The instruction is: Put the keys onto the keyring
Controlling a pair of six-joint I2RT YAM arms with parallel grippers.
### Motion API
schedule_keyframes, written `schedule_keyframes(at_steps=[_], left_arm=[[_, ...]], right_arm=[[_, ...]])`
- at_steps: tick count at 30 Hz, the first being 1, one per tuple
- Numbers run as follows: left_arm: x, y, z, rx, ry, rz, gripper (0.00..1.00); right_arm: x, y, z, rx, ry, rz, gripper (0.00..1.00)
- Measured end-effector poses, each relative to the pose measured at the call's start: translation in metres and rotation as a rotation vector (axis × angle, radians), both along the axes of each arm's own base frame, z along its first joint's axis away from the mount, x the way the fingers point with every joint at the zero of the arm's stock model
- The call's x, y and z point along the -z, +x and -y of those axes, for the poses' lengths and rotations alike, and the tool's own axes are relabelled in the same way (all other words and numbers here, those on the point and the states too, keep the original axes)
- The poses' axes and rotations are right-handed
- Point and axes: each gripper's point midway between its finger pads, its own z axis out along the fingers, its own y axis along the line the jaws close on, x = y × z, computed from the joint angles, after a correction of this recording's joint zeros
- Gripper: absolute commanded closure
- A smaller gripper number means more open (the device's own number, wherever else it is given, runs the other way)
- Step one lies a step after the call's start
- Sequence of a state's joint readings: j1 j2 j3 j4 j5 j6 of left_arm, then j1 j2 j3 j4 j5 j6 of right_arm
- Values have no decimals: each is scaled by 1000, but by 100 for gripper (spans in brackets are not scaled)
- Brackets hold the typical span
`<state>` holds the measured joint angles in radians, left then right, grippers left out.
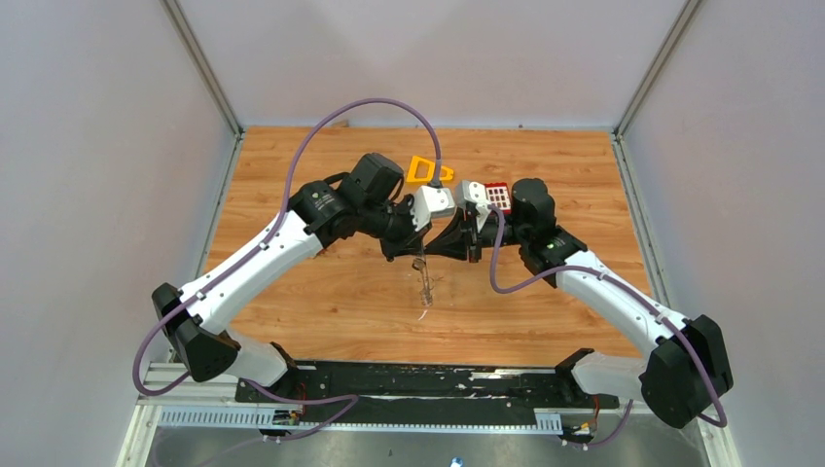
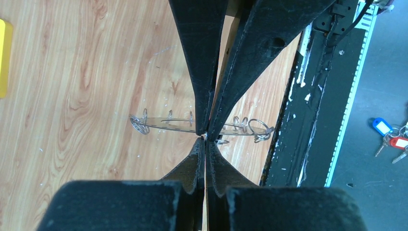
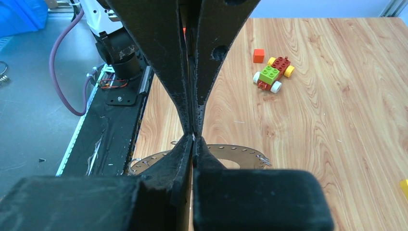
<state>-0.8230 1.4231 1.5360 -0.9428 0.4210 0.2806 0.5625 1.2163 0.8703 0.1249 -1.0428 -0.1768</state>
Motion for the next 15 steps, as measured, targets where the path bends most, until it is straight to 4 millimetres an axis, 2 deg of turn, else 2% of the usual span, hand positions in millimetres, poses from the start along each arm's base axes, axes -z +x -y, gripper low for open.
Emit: schedule_keyframes(at_steps=[3,4,7,12,15], left_arm=[[-1,0,0,1,-1,1,100],[-1,0,0,0,-1,2,97],[-1,0,0,2,-3,4,77],[-9,-2,-2,14,-35,45,56],[-14,-6,-8,20,-66,84,47]], right_arm=[[0,0,0,1,0,0,100],[0,0,0,2,0,1,100],[-1,1,0,5,0,3,100],[-1,0,2,15,-5,-1,100],[-3,0,3,18,-1,6,100]])
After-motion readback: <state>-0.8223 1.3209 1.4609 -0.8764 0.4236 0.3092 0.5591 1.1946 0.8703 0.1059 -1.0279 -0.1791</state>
